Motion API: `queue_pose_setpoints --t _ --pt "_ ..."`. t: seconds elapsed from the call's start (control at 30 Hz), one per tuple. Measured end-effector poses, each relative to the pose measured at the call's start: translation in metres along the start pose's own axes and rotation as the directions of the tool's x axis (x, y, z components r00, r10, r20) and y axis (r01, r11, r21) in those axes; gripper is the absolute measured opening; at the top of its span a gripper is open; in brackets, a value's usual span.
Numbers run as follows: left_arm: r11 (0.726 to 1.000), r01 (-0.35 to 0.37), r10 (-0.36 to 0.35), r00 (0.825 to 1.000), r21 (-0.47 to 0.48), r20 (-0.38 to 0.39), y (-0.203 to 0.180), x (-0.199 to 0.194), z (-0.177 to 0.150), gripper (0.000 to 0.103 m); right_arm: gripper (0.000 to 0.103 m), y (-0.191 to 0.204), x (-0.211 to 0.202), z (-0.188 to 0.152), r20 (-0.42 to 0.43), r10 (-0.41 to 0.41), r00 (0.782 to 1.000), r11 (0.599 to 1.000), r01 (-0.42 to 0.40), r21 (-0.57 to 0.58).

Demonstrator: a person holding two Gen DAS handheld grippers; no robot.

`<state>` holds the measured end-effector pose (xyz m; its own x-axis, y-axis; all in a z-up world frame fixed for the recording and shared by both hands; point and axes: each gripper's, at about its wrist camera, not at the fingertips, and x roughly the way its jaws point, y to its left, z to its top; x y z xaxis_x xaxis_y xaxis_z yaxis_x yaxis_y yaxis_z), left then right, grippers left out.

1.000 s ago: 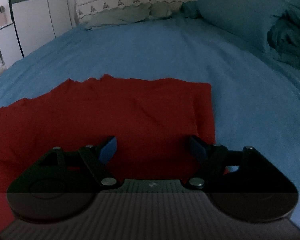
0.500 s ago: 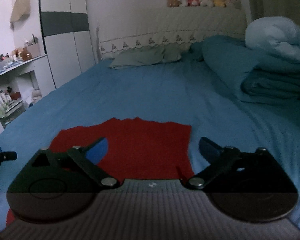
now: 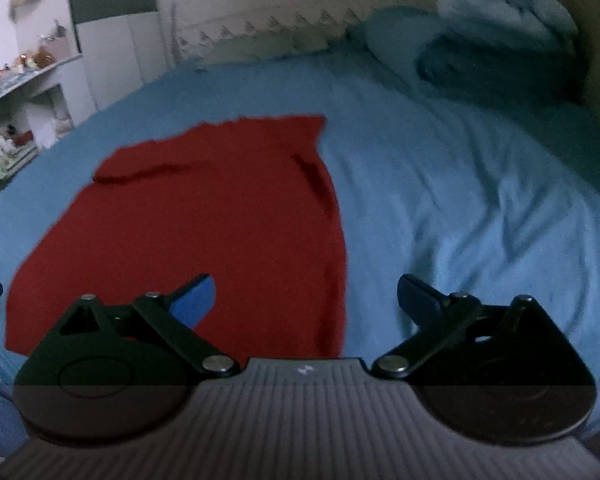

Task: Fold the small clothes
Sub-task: 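Grasp the sweater hem with the right gripper and lift it toward the collar, then lift the red hem with both grippers and lay it onto the collar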

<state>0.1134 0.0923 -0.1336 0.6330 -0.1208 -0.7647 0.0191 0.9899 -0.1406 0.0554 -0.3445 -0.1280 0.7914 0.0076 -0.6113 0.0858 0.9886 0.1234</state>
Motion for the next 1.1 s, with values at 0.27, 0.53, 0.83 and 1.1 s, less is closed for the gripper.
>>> queue_pose_setpoints --t 0.27,0.53,0.83,1.1 --pt "1.0 -0.002 0.002 1.0 0.03 -0.015 0.008 0.017 -0.032 0.066 0.095 -0.006 0.014 -0.039 -0.076 -0.017 0.997 0.998 0.021 0.057" --pt "0.998 0.012 -0.011 1.0 0.067 -0.022 0.002 0.022 -0.044 0.058 0.08 -0.014 0.03 -0.044 -0.156 -0.021 0.988 0.994 0.037 0.106" --pt "0.997 0.015 -0.013 1.0 0.071 -0.026 -0.001 0.025 -0.043 0.052 0.052 -0.012 0.035 -0.049 -0.198 0.041 0.979 0.993 -0.019 0.114" --pt "0.997 0.031 -0.028 0.998 0.069 -0.048 -0.003 0.021 -0.043 0.006 0.023 -0.012 0.033 -0.049 -0.197 0.08 0.977 0.989 -0.053 0.137"
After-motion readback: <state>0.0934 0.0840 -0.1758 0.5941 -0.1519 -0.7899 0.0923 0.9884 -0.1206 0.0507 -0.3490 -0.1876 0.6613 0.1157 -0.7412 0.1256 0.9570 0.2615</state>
